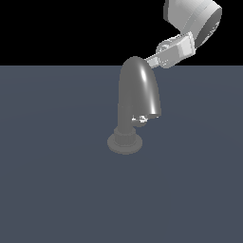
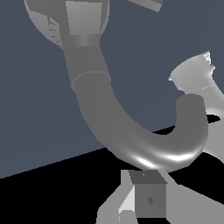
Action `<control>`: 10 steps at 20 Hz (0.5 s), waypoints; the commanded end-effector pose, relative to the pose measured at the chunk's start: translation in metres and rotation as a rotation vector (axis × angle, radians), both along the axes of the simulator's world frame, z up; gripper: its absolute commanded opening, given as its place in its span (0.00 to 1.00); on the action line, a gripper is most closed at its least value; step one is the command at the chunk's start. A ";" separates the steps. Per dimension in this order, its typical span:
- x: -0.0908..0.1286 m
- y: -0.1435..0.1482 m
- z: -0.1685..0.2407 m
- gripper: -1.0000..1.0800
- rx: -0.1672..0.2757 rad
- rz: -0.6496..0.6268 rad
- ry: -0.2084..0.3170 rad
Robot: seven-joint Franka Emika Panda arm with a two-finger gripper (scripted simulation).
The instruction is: Turn on the faucet by rotating a designated handle.
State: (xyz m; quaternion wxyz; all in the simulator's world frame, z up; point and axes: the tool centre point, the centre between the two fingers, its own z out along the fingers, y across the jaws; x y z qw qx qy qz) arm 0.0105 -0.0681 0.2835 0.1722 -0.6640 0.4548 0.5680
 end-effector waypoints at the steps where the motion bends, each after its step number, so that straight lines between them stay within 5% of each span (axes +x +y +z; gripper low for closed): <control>1: 0.002 -0.005 -0.013 0.00 0.017 -0.040 0.048; 10: 0.002 -0.020 -0.061 0.00 0.072 -0.184 0.218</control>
